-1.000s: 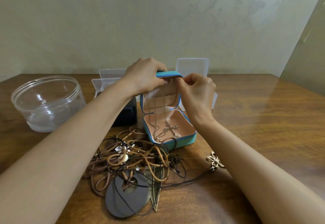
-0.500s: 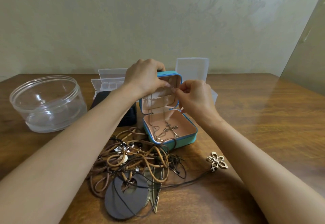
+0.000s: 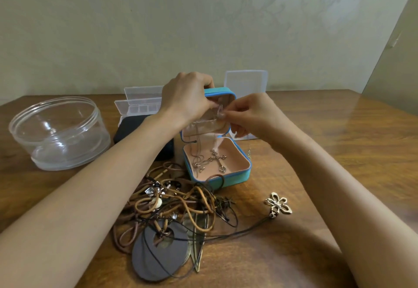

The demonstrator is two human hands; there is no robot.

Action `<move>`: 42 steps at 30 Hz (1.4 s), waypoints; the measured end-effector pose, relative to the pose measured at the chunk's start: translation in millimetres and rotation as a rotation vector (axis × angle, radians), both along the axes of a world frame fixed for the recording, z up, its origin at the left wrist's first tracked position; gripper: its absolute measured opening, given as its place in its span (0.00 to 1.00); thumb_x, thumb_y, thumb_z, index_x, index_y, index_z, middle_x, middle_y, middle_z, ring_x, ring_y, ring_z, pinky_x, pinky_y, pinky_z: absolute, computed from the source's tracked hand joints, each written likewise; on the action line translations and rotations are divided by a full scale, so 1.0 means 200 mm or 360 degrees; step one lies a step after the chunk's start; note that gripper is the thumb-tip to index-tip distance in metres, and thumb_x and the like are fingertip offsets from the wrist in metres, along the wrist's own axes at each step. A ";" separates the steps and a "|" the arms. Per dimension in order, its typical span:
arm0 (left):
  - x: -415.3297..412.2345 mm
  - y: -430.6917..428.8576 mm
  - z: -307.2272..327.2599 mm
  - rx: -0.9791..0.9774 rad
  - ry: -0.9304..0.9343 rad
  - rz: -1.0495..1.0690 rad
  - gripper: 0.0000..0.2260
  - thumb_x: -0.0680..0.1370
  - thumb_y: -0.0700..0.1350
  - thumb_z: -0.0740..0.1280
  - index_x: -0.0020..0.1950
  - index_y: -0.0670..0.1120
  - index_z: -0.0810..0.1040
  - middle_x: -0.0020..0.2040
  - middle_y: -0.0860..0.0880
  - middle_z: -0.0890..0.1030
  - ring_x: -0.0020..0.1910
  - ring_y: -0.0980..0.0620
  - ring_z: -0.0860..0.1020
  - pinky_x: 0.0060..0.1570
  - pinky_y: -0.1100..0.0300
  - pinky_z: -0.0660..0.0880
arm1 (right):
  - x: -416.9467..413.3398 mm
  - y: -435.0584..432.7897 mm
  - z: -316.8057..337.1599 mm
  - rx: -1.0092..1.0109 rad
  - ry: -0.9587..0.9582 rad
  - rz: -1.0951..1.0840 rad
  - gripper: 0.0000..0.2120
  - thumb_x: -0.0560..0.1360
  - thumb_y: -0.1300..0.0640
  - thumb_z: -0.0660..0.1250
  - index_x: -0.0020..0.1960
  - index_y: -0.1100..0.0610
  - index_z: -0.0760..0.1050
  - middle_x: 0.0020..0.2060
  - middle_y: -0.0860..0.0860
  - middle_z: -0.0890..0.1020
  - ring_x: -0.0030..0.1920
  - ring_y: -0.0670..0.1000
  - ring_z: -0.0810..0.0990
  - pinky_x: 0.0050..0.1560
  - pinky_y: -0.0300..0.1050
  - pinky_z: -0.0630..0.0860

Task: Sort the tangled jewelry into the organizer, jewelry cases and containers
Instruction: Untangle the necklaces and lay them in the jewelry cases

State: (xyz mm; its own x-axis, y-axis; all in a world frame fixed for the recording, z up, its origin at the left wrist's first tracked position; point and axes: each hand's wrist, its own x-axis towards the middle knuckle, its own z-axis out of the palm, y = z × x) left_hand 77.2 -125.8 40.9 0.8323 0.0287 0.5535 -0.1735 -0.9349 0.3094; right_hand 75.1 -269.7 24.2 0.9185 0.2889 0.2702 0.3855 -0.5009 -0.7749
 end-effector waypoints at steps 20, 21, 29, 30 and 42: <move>0.05 0.14 0.06 -0.0320 0.0368 -0.0249 0.14 0.66 0.46 0.77 0.48 0.49 0.77 0.48 0.46 0.81 0.48 0.47 0.78 0.49 0.55 0.75 | -0.04 -0.04 0.08 0.0972 0.0305 0.0362 0.06 0.70 0.71 0.69 0.44 0.62 0.79 0.33 0.53 0.83 0.32 0.48 0.82 0.42 0.37 0.80; 0.04 0.16 0.07 -0.0320 0.0484 -0.0268 0.14 0.68 0.43 0.76 0.49 0.48 0.76 0.48 0.45 0.80 0.46 0.48 0.77 0.45 0.58 0.75 | -0.04 -0.04 0.07 0.0933 0.0308 0.0352 0.07 0.69 0.71 0.70 0.44 0.62 0.79 0.32 0.53 0.83 0.32 0.48 0.82 0.41 0.37 0.80; -0.02 0.25 0.14 -0.0807 0.1020 -0.0457 0.10 0.72 0.36 0.70 0.51 0.45 0.75 0.49 0.47 0.79 0.42 0.56 0.79 0.35 0.67 0.79 | -0.04 0.00 0.01 0.0264 0.0310 0.0264 0.06 0.69 0.71 0.71 0.44 0.64 0.80 0.33 0.54 0.84 0.32 0.47 0.83 0.42 0.39 0.81; -0.02 0.25 0.14 -0.0881 0.0979 -0.0438 0.10 0.72 0.37 0.71 0.51 0.45 0.76 0.48 0.47 0.79 0.42 0.56 0.79 0.35 0.65 0.80 | -0.04 0.01 0.00 -0.0015 0.0121 0.0181 0.06 0.68 0.69 0.72 0.43 0.61 0.81 0.33 0.52 0.83 0.32 0.42 0.81 0.42 0.35 0.79; 0.11 0.20 -0.14 -0.0197 -0.0267 0.0145 0.12 0.73 0.36 0.71 0.52 0.39 0.71 0.49 0.43 0.73 0.44 0.47 0.72 0.38 0.68 0.64 | -0.09 0.06 -0.04 -0.1216 -0.0169 0.0449 0.07 0.67 0.55 0.76 0.42 0.52 0.80 0.33 0.43 0.73 0.40 0.46 0.73 0.39 0.41 0.72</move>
